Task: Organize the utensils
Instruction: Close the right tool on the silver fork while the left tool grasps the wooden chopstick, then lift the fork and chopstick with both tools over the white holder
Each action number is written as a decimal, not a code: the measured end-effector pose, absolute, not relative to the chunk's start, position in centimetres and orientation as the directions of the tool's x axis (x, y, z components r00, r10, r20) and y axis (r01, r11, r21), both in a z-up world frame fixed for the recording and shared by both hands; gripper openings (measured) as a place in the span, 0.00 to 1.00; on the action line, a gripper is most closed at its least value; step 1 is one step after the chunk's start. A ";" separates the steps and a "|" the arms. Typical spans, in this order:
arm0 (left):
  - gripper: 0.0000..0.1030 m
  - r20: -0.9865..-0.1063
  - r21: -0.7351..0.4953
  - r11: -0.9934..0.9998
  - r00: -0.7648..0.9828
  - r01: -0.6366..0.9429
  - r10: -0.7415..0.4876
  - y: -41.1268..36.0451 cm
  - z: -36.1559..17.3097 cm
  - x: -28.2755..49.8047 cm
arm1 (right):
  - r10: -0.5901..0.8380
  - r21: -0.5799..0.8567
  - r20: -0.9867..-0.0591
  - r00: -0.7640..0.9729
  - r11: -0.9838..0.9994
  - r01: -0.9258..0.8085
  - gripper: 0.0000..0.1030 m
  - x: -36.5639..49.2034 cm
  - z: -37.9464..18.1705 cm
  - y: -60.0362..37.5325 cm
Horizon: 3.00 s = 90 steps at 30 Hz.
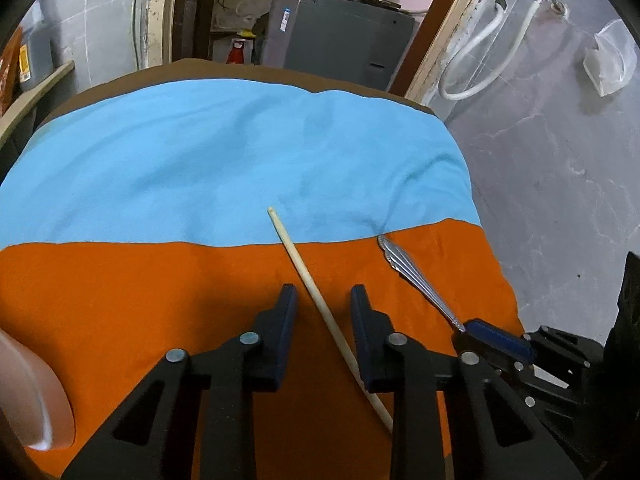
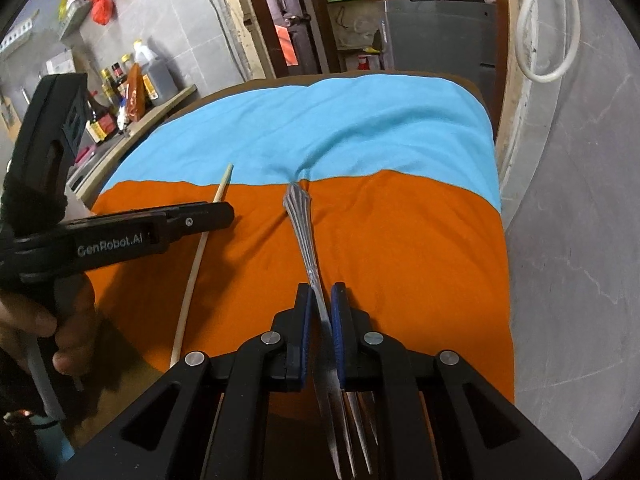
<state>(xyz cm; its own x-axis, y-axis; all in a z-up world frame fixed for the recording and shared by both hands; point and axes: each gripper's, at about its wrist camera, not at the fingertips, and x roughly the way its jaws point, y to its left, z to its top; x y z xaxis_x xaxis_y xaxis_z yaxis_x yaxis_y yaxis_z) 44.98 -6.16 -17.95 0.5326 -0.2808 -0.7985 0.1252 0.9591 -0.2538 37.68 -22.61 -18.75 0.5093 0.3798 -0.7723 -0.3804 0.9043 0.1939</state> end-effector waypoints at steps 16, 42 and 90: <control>0.02 -0.813 -0.313 0.944 0.485 0.103 -0.323 -3.8 -18.1 42.4 | 0.378 0.203 -0.788 0.485 0.904 -0.376 0.11 38.2 -18.6 -21.7; 0.02 -0.677 -0.387 0.921 0.663 0.049 -0.320 -1.3 -15.5 35.2 | 0.475 0.268 -0.625 0.619 0.876 -0.401 0.07 34.5 -15.7 -20.6; 0.02 -0.470 -0.385 0.923 0.858 0.012 -0.207 2.2 -9.4 25.4 | 0.657 0.364 -0.405 0.636 0.754 -0.547 0.07 26.8 -12.6 -16.7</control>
<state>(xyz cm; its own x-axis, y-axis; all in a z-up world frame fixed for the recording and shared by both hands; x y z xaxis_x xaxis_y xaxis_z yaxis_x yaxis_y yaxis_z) 25.45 2.18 -9.39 0.8579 -0.2072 -0.4703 0.0120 0.9229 -0.3848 26.76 -16.65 -12.59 0.6364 0.6566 -0.4049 -0.5465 0.7542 0.3641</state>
